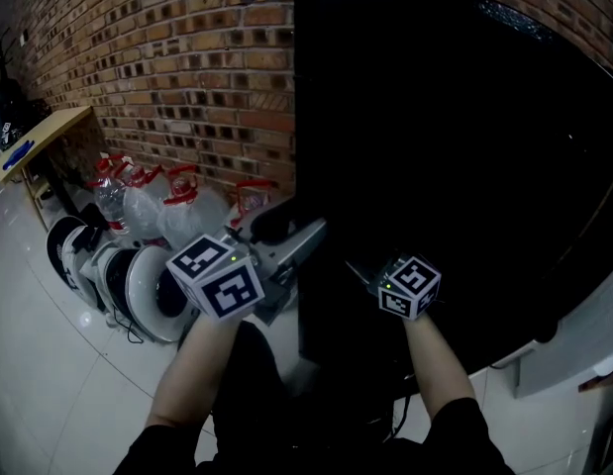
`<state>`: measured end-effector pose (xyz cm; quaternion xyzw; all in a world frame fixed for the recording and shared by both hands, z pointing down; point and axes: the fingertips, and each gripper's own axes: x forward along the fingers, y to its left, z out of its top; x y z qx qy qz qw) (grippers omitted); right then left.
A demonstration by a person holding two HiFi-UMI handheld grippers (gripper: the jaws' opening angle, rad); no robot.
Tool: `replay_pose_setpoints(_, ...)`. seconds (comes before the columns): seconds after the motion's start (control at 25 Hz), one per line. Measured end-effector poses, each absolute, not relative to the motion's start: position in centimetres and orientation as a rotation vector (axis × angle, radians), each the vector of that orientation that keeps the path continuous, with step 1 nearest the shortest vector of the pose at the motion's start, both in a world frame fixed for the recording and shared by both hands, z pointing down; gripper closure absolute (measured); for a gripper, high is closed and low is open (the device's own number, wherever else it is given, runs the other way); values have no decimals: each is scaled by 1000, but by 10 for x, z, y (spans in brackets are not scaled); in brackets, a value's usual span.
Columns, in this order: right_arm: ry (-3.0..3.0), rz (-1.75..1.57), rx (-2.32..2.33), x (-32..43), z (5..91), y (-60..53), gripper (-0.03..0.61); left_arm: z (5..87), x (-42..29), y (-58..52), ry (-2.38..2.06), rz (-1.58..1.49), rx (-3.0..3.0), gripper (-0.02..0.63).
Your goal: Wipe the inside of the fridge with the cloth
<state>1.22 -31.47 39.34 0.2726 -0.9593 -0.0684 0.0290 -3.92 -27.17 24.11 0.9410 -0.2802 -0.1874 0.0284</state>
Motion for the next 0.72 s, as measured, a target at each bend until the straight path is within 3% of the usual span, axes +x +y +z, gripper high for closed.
replay_pose_setpoints(0.72, -2814, -119, 1020, 37, 396, -382, 495, 239, -38, -269, -865, -565, 2920, 371)
